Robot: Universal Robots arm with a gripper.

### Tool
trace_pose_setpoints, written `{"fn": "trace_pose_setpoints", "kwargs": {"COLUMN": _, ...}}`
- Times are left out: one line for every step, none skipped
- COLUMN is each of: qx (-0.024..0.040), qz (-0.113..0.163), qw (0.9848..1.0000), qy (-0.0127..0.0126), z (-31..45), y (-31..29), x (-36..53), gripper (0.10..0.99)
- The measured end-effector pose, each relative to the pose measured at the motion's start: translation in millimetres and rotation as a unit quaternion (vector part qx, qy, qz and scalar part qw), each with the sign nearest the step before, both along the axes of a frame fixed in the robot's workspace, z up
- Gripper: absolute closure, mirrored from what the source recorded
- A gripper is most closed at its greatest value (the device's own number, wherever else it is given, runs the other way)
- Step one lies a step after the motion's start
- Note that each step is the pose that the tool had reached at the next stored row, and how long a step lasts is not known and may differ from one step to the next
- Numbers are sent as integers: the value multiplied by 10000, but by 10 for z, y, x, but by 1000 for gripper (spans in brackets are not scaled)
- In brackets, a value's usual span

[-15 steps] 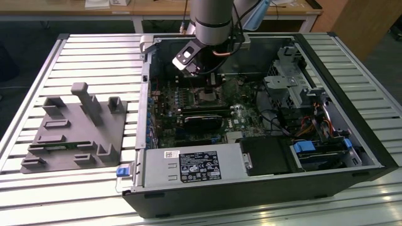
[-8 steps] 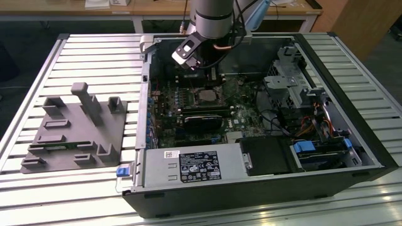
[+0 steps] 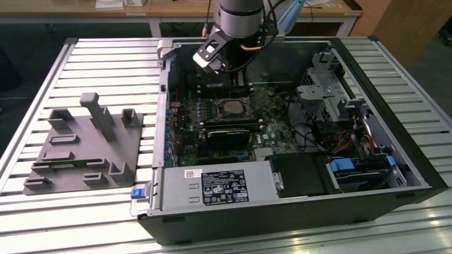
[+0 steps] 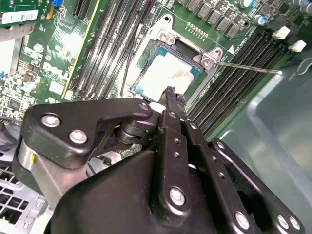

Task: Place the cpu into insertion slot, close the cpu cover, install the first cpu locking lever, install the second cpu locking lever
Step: 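Place the cpu into insertion slot, then close the cpu cover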

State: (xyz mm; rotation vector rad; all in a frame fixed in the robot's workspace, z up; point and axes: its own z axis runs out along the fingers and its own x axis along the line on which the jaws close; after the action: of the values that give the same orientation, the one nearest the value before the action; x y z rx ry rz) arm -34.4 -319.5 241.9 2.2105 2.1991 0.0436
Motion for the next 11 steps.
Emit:
{"fn": "trace_pose_setpoints", "kwargs": {"qx": 0, "qz": 0, "qw": 10000, "qy": 0, "z": 16, "y": 0, "x": 0, "gripper": 980}}
{"fn": "trace_pose_setpoints", "kwargs": {"qx": 0, "qz": 0, "qw": 10000, "qy": 0, "z": 30, "y": 0, "x": 0, "gripper": 980}}
{"fn": "trace_pose_setpoints", "kwargs": {"qx": 0, "qz": 0, "qw": 10000, "qy": 0, "z": 44, "y": 0, "x": 0, "gripper": 980}}
{"fn": "trace_pose_setpoints", "kwargs": {"qx": 0, "qz": 0, "qw": 10000, "qy": 0, "z": 57, "y": 0, "x": 0, "gripper": 980}}
{"fn": "trace_pose_setpoints", "kwargs": {"qx": 0, "qz": 0, "qw": 10000, "qy": 0, "z": 67, "y": 0, "x": 0, "gripper": 980}}
{"fn": "trace_pose_setpoints", "kwargs": {"qx": 0, "qz": 0, "qw": 10000, "qy": 0, "z": 74, "y": 0, "x": 0, "gripper": 980}}
{"fn": "trace_pose_setpoints", "kwargs": {"qx": 1, "qz": 0, "qw": 10000, "qy": 0, "z": 76, "y": 0, "x": 0, "gripper": 980}}
{"fn": "trace_pose_setpoints", "kwargs": {"qx": 1, "qz": 0, "qw": 10000, "qy": -1, "z": 76, "y": 0, "x": 0, "gripper": 980}}
{"fn": "trace_pose_setpoints", "kwargs": {"qx": 0, "qz": 0, "qw": 10000, "qy": 0, "z": 79, "y": 0, "x": 0, "gripper": 980}}
{"fn": "trace_pose_setpoints", "kwargs": {"qx": 0, "qz": 0, "qw": 10000, "qy": 0, "z": 81, "y": 0, "x": 0, "gripper": 980}}
{"fn": "trace_pose_setpoints", "kwargs": {"qx": 0, "qz": 0, "qw": 10000, "qy": 0, "z": 81, "y": 0, "x": 0, "gripper": 980}}
